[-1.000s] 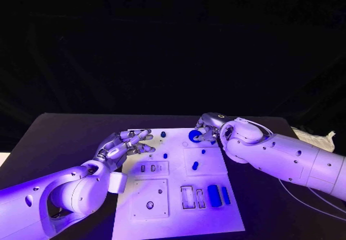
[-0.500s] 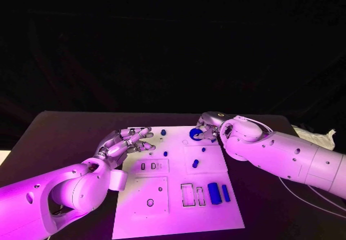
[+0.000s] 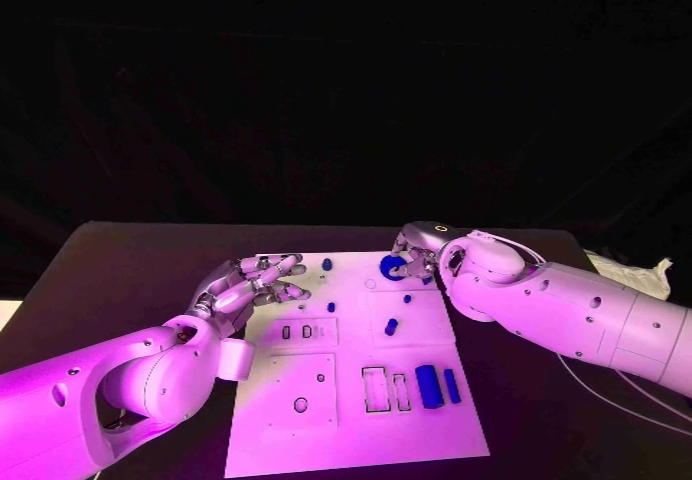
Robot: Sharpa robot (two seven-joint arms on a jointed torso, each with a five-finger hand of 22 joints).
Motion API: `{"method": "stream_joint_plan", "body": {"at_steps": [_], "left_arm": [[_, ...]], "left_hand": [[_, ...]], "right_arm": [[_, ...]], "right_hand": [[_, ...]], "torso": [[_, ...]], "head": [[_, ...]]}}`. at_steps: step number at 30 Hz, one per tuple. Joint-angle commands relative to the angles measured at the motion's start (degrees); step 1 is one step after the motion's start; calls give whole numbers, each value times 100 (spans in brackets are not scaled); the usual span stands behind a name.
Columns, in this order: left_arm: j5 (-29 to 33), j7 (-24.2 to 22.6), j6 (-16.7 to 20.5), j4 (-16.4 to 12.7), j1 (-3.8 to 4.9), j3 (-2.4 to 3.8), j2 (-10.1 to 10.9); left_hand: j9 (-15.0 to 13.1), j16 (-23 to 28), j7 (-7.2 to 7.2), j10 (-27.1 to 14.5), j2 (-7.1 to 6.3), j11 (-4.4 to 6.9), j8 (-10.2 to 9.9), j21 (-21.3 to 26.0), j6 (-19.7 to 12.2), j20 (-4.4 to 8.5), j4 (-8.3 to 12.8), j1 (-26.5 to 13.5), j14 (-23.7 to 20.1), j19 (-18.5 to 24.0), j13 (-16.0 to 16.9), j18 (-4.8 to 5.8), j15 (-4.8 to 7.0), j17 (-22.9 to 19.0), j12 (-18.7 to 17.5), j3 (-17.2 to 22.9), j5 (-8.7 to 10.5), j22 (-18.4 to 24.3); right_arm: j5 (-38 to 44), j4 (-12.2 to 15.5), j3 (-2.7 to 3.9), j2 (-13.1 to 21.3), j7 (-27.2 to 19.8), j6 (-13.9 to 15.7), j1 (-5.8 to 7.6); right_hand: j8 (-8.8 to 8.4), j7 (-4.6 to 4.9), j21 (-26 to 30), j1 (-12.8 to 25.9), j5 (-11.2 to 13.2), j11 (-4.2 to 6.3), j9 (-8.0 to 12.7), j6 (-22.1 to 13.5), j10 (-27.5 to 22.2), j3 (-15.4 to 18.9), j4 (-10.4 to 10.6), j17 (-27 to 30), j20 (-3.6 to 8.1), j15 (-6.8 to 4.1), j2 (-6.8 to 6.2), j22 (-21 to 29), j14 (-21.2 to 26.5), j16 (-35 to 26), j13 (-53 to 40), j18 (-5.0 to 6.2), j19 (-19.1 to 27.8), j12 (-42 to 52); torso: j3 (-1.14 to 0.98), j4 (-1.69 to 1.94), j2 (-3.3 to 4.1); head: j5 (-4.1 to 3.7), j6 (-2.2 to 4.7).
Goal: Assemble the parts on the task board
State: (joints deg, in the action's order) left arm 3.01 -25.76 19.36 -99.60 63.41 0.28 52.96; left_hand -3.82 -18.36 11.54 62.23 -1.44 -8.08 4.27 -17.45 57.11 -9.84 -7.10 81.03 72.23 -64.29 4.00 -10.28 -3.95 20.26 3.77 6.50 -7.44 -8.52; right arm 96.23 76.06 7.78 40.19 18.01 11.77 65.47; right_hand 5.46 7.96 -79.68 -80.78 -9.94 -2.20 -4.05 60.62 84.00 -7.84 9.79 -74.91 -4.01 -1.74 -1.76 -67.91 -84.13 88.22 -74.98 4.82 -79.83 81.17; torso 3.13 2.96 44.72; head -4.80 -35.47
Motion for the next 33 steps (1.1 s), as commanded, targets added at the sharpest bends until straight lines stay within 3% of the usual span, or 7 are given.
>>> {"method": "stream_joint_plan", "body": {"at_steps": [1, 6, 12, 16, 22, 26, 33], "left_arm": [[10, -23, -40, -8, 2, 3, 0], [10, -26, -41, -7, 2, 3, 8], [11, -30, -53, 17, 2, 3, 17], [12, -32, -61, 43, 2, 3, 18], [13, -43, -59, 97, 3, 4, 7], [14, -43, -68, 128, 3, 3, -20], [15, -48, -75, 170, -1, 3, -69]], "left_hand": [[10, -37, 37, -25, 50, -15, -28, 23, -22, 2, 44, 29, -47, -33, -10, 2, 3, 11, -10, -3, 16, -8], [10, -37, 37, -25, 50, -15, -28, 23, -22, 2, 44, 29, -47, -33, -10, 2, 3, 11, -10, -3, 16, -8], [9, -38, 36, -26, 52, -15, -29, 23, -22, 1, 47, 30, -49, -33, -10, 2, 2, 15, -10, 0, 15, -8], [9, -38, 36, -26, 52, -15, -29, 23, -22, 1, 47, 30, -49, -33, -10, 2, 2, 15, -10, 0, 15, -8], [9, -38, 36, -27, 52, -15, -29, 24, -22, 1, 48, 30, -50, -33, -10, 2, 2, 16, -10, 1, 15, -8], [9, -39, 36, -27, 53, -15, -30, 24, -22, 1, 49, 30, -51, -33, -9, 2, 2, 18, -9, 3, 15, -8], [9, -39, 36, -27, 53, -15, -30, 24, -22, 1, 49, 30, -51, -33, -9, 2, 2, 18, -9, 3, 15, -8]], "right_arm": [[91, 119, -13, 11, 4, 378, -31], [255, 321, -12, 11, -21, 805, -36], [553, 542, -10, -81, 16, 1025, -37], [632, 629, -10, -213, 16, 1034, -39], [705, 700, -18, -455, 15, 955, -42], [744, 632, -58, -652, 11, 871, -43], [807, 385, -158, -949, 11, 714, -46]], "right_hand": [[78, -144, -54, -25, -16, 48, -76, 218, 161, -47, -13, -1181, 5, -49, 46, -48, -522, 36, -746, -52, -60, 45], [88, -171, -93, -30, -24, 73, -89, 271, 199, -96, -45, -1196, 26, -71, 41, -123, -525, 42, -805, -66, -94, 106], [81, -177, -107, -40, -32, 80, -91, 276, 194, -123, -65, -1200, 34, -79, 33, -150, -526, 44, -796, -72, -106, 93], [79, -177, -108, -41, -32, 80, -91, 276, 193, -127, -67, -1196, 35, -80, 33, -151, -525, 42, -796, -72, -106, 91], [74, -176, -110, -42, -32, 81, -90, 274, 191, -140, -71, -1192, 37, -82, 34, -155, -524, 41, -792, -73, -108, 85], [68, -173, -111, -36, -28, 80, -89, 269, 189, -147, -70, -1188, 39, -83, 34, -156, -524, 39, -789, -73, -108, 81], [51, -165, -113, -8, -13, 75, -87, 258, 184, -162, -64, -1176, 43, -82, 25, -160, -521, 34, -785, -74, -108, 72]], "torso": [[3, -2, 2], [5, 7, -5], [4, 24, 3], [16, 30, 6], [9, 19, 13], [14, 37, 12], [14, 27, 13]], "head": [[-3, 8], [-10, 30], [-9, 47], [10, 29], [51, 7], [41, 0], [54, -6]]}}
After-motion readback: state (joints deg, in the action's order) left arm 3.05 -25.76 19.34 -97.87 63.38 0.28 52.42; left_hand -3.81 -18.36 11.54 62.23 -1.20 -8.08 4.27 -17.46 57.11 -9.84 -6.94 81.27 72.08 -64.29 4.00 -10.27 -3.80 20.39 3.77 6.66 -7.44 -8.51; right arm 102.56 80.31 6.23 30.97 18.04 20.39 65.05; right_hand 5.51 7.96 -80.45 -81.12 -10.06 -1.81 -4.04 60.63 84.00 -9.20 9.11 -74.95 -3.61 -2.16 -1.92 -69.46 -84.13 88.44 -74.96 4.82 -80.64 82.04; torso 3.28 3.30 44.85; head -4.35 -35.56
